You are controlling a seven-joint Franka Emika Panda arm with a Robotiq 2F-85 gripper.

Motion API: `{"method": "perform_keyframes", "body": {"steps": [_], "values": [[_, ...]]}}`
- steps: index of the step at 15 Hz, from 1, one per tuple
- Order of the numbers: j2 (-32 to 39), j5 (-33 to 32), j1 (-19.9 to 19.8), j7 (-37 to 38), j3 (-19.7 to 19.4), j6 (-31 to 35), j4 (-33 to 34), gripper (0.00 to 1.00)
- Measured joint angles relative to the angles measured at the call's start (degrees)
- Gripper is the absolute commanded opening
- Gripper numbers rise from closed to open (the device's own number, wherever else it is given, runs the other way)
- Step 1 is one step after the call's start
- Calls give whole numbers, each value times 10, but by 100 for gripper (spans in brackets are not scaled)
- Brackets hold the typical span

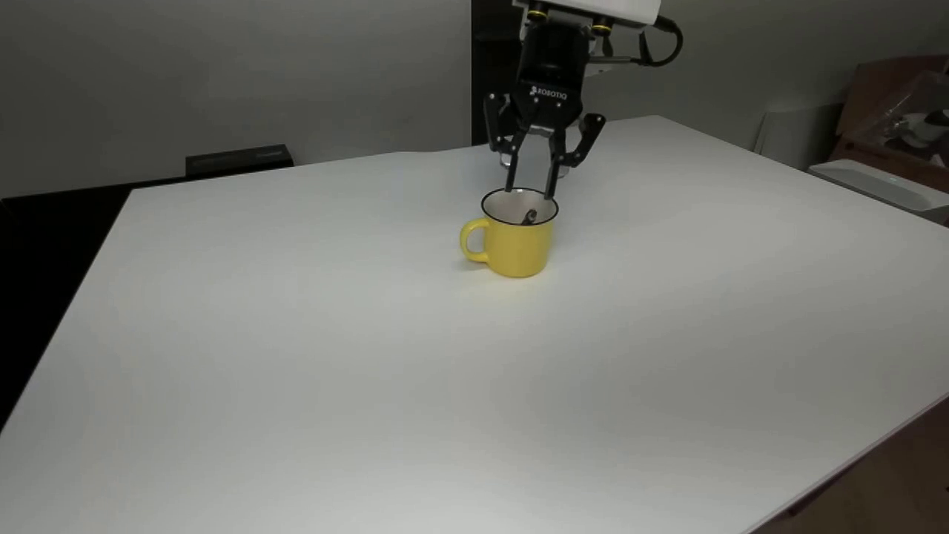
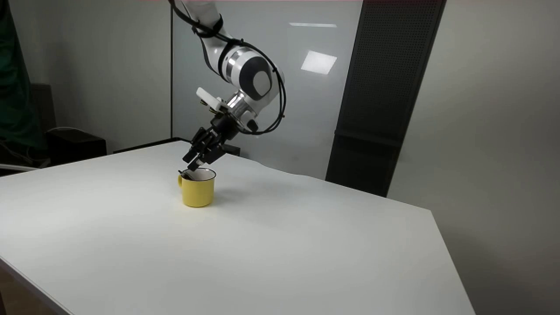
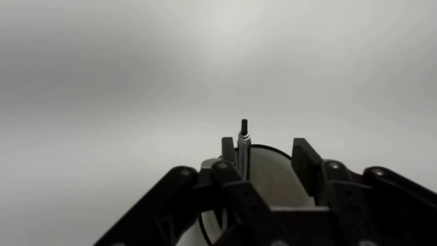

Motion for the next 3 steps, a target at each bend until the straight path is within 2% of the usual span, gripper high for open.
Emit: {"method": "perform_keyframes", "body": {"steps": [3], "values": [[0,8,-1,1,0,3,0,98]]}}
